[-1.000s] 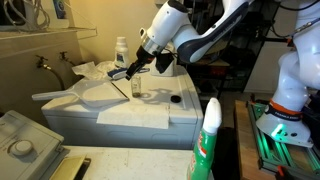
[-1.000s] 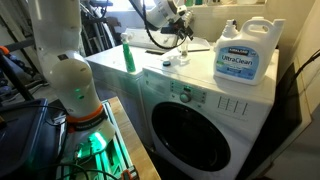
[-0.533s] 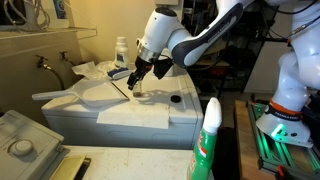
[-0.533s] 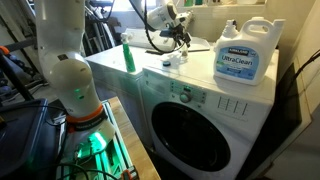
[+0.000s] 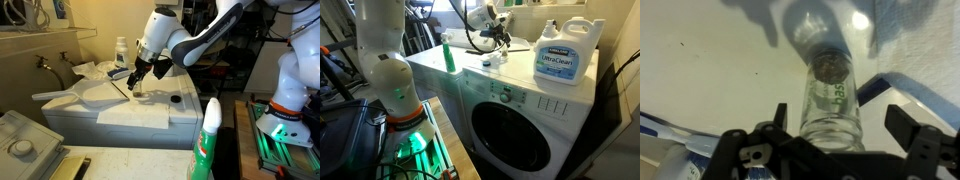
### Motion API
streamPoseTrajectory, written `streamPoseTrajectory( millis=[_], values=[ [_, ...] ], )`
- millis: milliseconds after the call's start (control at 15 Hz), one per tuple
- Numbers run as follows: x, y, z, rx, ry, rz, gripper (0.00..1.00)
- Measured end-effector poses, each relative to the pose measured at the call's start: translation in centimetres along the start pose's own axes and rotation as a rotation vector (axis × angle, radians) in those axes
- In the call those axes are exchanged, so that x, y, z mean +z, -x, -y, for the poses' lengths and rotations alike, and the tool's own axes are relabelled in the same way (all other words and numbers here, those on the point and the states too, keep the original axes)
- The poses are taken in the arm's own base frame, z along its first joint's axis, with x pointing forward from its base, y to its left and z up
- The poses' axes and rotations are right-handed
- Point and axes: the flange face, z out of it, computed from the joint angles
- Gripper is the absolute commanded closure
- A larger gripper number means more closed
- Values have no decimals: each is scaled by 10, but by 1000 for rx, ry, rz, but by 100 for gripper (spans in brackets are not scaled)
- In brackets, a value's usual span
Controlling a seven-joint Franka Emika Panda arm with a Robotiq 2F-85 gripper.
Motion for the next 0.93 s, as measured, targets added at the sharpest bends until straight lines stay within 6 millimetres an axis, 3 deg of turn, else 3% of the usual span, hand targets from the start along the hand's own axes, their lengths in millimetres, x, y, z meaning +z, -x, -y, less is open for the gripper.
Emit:
streamPoseTrajectory(
  millis=[400, 733, 933],
  values=[
    [-1, -3, 1, 18, 7, 0, 72],
    [-3, -7, -9, 36, 12, -1, 72],
    [-26, -18, -26, 25, -29, -48, 72]
  ],
)
